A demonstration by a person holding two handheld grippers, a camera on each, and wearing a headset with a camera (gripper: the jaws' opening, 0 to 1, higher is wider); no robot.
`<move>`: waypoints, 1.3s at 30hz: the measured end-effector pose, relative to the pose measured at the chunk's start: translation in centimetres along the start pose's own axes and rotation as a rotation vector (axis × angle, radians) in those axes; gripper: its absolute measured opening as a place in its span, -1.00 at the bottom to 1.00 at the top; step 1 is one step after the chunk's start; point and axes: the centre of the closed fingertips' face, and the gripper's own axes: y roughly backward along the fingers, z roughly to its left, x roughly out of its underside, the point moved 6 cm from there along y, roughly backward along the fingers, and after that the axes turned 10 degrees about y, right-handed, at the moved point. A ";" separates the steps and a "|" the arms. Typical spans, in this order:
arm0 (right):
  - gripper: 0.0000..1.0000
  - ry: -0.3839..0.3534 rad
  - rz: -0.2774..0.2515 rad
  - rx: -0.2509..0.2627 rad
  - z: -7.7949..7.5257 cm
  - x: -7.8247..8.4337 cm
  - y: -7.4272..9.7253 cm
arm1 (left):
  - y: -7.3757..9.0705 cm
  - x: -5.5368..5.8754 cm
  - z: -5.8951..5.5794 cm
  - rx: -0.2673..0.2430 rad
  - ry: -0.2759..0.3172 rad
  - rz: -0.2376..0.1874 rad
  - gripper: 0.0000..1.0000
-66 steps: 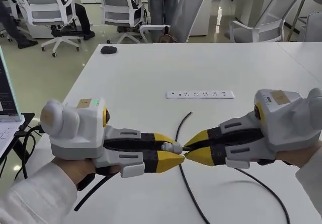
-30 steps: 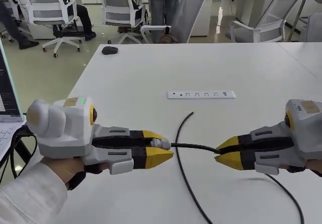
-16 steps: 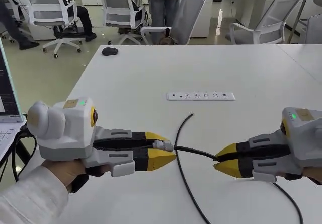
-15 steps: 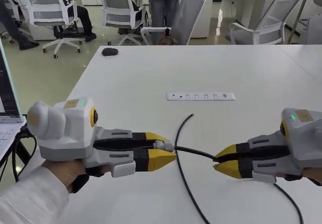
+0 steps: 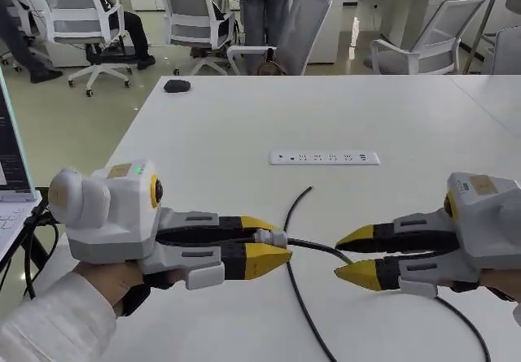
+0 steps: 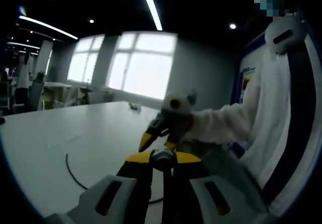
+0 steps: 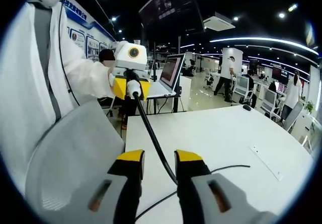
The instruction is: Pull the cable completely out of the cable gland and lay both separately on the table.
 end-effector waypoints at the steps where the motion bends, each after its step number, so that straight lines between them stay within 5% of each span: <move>1: -0.47 0.006 -0.005 0.001 0.0 -0.3 -0.1 | 0.0 0.0 0.0 0.001 0.002 -0.001 -0.68; 8: -0.46 0.062 -0.060 -0.040 0.2 -2.8 -1.1 | -0.2 0.2 0.2 -0.001 0.008 -0.008 -0.67; 15: -0.59 0.090 -0.081 -0.079 0.4 -3.7 -2.2 | -0.2 0.3 0.2 -0.002 0.012 -0.012 -0.67; 20: -0.87 0.088 -0.098 -0.105 0.7 -3.8 -2.7 | -0.1 0.4 0.3 -0.006 0.013 -0.012 -0.67; 39: -0.88 0.044 -0.065 -0.094 0.3 -1.8 -3.0 | 1.2 0.7 0.9 -0.040 0.036 -0.037 -0.67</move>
